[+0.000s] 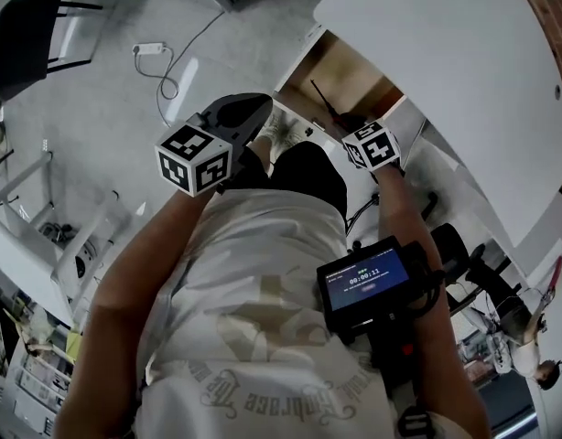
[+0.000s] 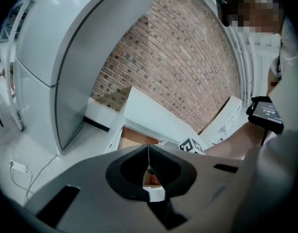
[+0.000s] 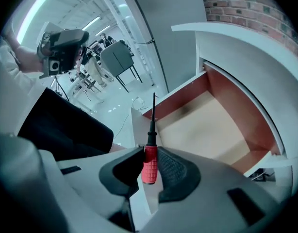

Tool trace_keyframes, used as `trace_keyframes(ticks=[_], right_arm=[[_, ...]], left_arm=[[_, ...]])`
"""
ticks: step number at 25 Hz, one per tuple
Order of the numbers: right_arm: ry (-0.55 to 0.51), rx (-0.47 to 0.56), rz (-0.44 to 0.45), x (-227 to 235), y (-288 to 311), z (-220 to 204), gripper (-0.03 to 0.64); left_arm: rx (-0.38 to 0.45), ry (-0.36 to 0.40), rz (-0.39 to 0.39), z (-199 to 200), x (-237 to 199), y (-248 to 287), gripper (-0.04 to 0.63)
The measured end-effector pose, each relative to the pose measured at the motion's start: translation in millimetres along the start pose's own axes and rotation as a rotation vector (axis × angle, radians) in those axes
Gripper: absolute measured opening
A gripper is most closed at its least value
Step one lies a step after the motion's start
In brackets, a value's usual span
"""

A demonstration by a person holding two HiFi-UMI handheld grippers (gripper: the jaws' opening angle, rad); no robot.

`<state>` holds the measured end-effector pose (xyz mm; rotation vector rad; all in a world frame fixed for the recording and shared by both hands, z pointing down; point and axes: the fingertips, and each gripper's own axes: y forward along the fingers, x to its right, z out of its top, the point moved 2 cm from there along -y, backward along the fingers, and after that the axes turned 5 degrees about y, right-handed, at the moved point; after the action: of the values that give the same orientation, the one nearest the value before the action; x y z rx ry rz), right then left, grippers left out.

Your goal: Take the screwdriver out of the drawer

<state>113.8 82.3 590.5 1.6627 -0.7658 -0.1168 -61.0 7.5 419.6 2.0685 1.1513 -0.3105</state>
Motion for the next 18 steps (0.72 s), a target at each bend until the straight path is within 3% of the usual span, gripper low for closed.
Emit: trace_keyframes(ticks=[18], right_arm=[[0.069, 0.253, -0.054, -43, -84, 16, 0.097]], left_arm=[[-0.037, 0.159, -0.112, 38, 41, -5, 0.023]])
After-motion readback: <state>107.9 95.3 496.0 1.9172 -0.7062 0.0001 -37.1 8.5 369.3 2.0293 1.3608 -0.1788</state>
